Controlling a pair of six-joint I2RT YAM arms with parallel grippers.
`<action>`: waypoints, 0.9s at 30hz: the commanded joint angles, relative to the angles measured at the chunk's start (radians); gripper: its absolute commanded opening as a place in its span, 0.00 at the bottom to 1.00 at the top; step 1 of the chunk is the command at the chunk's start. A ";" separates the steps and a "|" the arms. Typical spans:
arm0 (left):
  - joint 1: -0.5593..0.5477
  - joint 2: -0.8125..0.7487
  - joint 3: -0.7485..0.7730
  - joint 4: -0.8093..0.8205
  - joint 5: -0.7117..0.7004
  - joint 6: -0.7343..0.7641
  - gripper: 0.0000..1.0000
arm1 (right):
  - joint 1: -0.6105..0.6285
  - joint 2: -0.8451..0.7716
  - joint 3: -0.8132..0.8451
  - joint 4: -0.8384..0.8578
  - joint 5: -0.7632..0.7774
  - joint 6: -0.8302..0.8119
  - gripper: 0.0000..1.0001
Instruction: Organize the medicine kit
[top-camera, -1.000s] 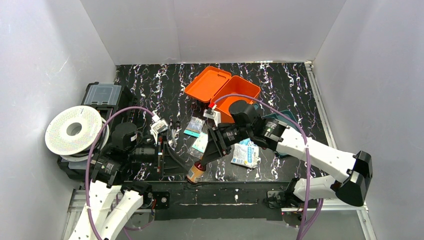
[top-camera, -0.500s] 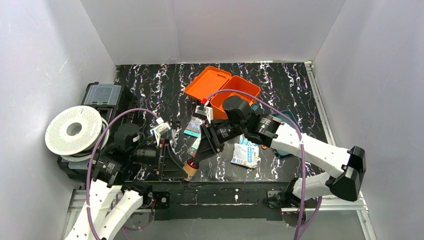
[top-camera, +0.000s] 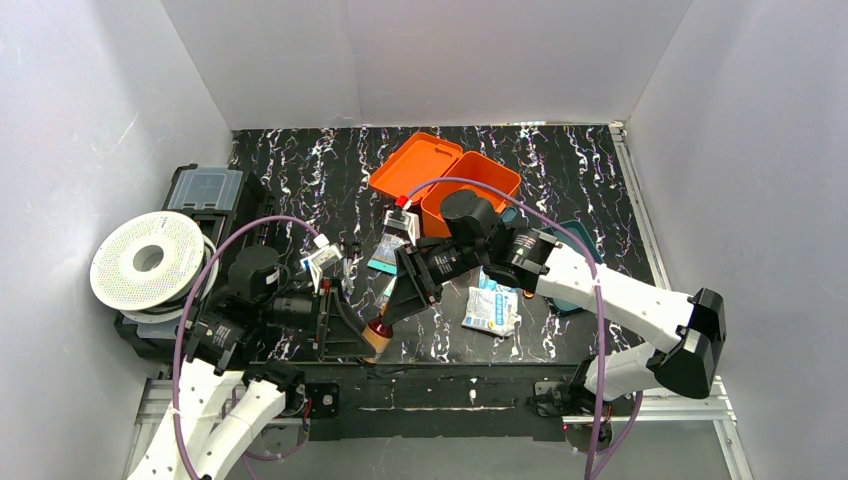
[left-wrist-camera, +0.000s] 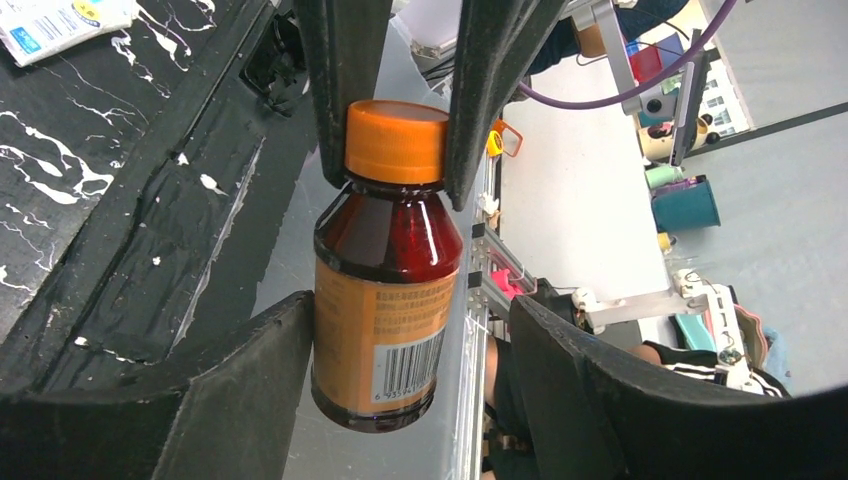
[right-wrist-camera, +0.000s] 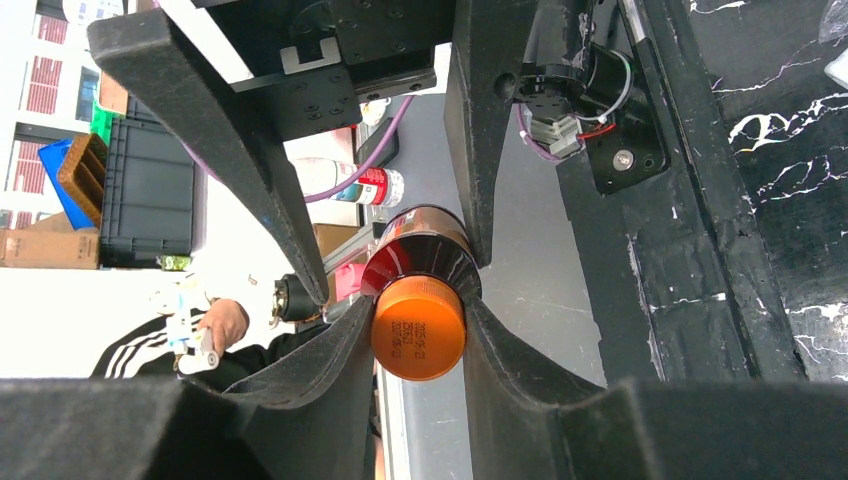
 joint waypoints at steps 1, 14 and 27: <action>-0.005 0.001 -0.010 0.017 0.034 -0.003 0.71 | 0.014 0.004 0.054 0.077 -0.017 0.005 0.01; -0.005 -0.008 -0.020 0.045 0.055 -0.014 0.54 | 0.015 0.011 0.066 0.083 0.003 0.012 0.01; -0.005 0.019 0.015 0.045 0.043 -0.012 0.12 | 0.014 -0.054 0.061 -0.017 0.117 -0.026 0.46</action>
